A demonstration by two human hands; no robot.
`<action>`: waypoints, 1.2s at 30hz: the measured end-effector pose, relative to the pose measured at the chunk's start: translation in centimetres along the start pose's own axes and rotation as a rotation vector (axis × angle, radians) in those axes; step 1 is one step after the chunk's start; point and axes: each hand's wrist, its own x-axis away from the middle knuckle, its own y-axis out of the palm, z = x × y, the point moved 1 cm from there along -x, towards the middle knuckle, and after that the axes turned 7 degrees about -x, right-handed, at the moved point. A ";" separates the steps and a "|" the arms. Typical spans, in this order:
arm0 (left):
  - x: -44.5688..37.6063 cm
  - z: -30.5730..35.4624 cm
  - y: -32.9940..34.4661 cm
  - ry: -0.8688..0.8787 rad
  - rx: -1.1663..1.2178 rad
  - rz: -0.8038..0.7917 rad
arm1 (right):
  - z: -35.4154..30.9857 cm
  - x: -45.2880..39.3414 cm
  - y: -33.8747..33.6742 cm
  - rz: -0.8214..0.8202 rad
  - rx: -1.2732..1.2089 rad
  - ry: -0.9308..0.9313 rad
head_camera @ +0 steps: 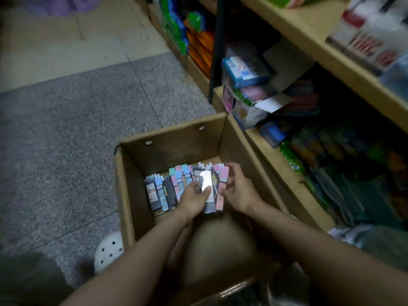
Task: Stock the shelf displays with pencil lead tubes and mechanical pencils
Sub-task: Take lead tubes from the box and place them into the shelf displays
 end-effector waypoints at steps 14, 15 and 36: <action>7.9 21.9 -2.4 0.753 -0.162 -0.298 | -13.3 9.4 -17.5 0.493 -0.021 -0.245; 8.5 22.7 -1.8 0.767 -0.140 -0.312 | -13.6 10.2 -18.5 0.505 -0.006 -0.248; 10.4 29.3 4.9 0.700 0.119 -0.577 | -16.6 17.6 -35.5 1.031 0.507 -0.267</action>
